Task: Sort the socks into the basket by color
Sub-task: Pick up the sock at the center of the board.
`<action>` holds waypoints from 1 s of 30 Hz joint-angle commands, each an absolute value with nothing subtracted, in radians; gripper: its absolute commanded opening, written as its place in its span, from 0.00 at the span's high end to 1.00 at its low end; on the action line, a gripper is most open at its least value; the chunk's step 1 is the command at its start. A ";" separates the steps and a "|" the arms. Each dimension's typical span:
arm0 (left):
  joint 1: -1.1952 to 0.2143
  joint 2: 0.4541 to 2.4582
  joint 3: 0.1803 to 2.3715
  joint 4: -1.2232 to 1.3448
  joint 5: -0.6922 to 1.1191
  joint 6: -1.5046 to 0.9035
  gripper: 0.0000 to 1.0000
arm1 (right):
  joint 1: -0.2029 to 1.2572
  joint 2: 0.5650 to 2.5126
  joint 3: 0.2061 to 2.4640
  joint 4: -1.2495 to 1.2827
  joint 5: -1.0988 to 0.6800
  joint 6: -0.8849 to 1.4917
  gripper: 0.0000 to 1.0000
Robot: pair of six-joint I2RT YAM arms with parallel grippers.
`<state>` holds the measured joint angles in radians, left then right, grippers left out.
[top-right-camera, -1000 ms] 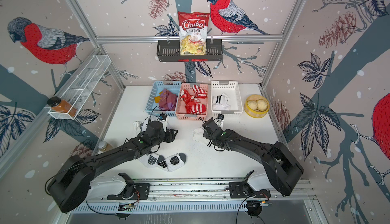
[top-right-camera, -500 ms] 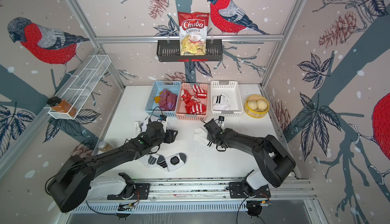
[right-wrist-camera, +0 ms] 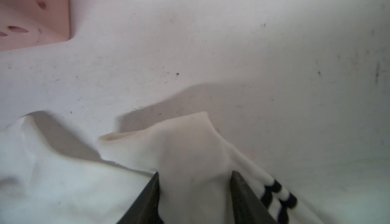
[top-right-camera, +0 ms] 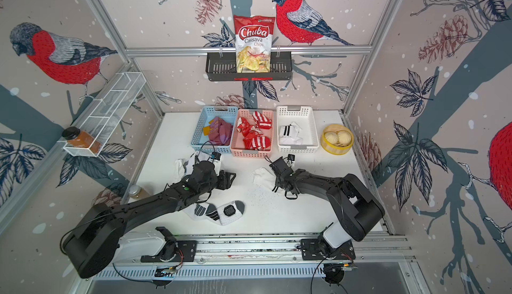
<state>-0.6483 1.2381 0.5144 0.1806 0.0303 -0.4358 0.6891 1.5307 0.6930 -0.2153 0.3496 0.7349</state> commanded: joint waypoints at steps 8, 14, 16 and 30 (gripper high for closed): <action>-0.660 1.176 0.585 0.235 0.062 -0.366 0.31 | 0.668 1.473 0.690 -0.201 0.329 0.696 0.74; -0.676 1.164 0.616 0.268 0.084 -0.338 0.30 | 0.664 1.425 0.701 -0.215 0.324 0.683 0.84; -0.687 1.164 0.631 0.272 0.084 -0.326 0.30 | 0.664 1.389 0.714 -0.228 0.329 0.675 0.85; -0.764 1.156 0.630 0.371 0.049 -0.354 0.25 | 0.571 1.362 0.976 -0.281 0.391 0.542 0.80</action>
